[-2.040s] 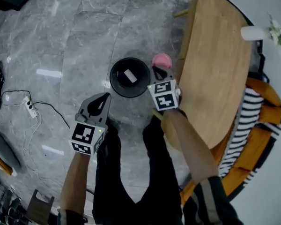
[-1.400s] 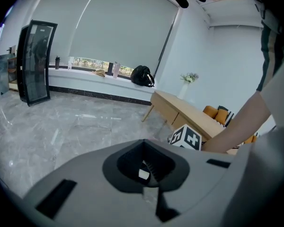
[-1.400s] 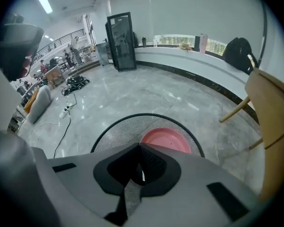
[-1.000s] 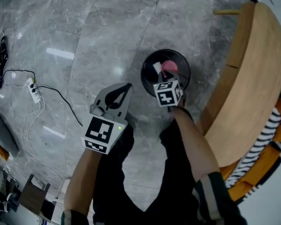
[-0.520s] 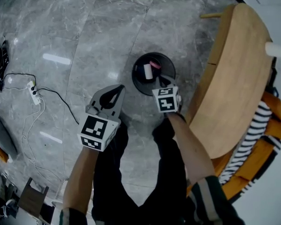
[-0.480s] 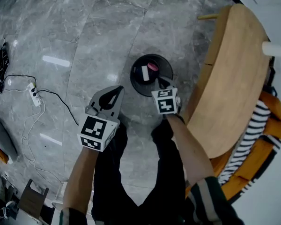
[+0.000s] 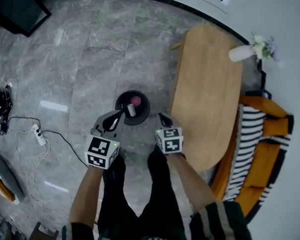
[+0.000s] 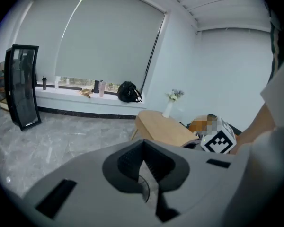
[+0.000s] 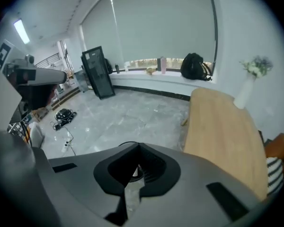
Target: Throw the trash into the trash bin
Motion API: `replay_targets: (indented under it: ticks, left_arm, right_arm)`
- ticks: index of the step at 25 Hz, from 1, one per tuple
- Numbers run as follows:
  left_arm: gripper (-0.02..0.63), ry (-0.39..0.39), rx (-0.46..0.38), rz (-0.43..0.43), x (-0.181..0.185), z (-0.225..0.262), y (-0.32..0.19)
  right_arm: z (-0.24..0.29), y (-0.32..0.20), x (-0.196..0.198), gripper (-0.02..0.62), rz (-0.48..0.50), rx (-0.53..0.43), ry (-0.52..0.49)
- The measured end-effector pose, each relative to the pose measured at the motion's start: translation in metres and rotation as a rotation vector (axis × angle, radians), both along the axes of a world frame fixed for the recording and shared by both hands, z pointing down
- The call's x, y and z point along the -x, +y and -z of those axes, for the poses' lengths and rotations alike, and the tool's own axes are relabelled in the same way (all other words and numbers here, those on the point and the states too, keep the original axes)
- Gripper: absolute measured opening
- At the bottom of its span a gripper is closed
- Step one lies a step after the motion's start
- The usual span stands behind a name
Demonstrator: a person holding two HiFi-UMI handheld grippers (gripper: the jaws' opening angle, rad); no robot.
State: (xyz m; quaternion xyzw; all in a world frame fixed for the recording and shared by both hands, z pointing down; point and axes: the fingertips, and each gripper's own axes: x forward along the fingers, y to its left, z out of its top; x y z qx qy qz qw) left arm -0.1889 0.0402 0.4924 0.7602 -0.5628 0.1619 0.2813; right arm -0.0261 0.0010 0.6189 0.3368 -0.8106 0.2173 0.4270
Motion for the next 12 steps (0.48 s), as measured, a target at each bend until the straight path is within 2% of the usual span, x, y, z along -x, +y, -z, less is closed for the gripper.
replay_targets:
  ticks: [5, 9, 12]
  left_arm:
    - [-0.002, -0.008, -0.084, -0.079, -0.052, 0.075, -0.043]
    - [-0.001, 0.031, -0.087, -0.108, -0.110, 0.125, -0.043]
    - [-0.001, 0.023, -0.133, -0.170, -0.143, 0.168, -0.055]
  right_arm:
    - [0.084, -0.027, -0.063, -0.003, -0.136, -0.077, -0.056]
    - [0.161, -0.022, -0.130, -0.003, -0.253, -0.135, -0.121]
    - [0.229, -0.027, -0.153, -0.003, -0.306, -0.212, -0.198]
